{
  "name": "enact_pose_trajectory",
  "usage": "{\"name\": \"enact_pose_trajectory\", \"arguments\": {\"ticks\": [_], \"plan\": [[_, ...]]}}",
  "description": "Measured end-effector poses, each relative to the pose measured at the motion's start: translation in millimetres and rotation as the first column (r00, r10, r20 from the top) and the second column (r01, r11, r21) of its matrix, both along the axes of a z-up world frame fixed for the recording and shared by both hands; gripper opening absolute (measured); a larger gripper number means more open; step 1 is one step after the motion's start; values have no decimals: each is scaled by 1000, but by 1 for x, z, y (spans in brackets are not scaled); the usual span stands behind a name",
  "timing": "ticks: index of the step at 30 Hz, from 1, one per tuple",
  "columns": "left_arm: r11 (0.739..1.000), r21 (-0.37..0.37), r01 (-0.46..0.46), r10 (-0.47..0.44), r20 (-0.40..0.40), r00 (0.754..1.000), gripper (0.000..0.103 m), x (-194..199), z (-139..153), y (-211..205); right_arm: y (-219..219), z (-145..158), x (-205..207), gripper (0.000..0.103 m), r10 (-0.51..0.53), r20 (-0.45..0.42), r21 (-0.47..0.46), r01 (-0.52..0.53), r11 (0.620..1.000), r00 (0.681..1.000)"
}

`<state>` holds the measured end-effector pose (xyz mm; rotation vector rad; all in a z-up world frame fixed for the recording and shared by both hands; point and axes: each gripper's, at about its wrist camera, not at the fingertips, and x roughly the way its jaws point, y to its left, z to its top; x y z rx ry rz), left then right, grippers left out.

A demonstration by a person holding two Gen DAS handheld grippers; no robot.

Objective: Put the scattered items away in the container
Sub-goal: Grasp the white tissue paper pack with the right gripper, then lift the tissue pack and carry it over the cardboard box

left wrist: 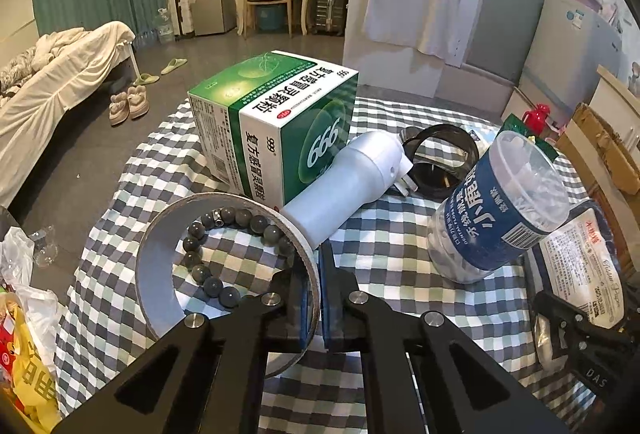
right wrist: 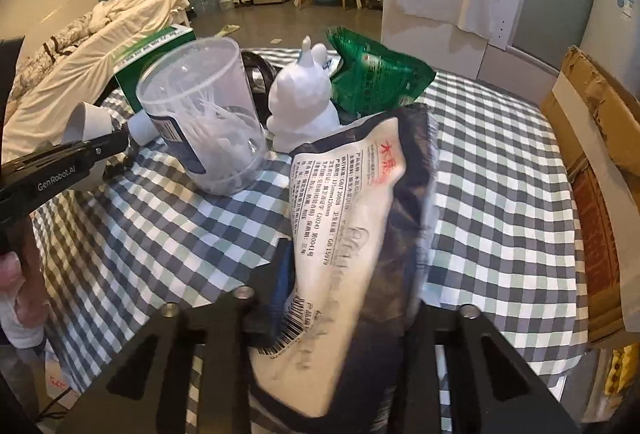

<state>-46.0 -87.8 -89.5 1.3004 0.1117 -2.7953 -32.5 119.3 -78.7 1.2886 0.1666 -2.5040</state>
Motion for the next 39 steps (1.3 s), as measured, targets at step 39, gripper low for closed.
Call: {"name": "enact_pose_trajectory", "arguments": {"ticks": [39], "plan": [[1000, 11, 23, -20, -174, 985, 5, 26, 88, 21, 32, 86, 20, 22, -71, -200, -72, 58, 996, 977]]}}
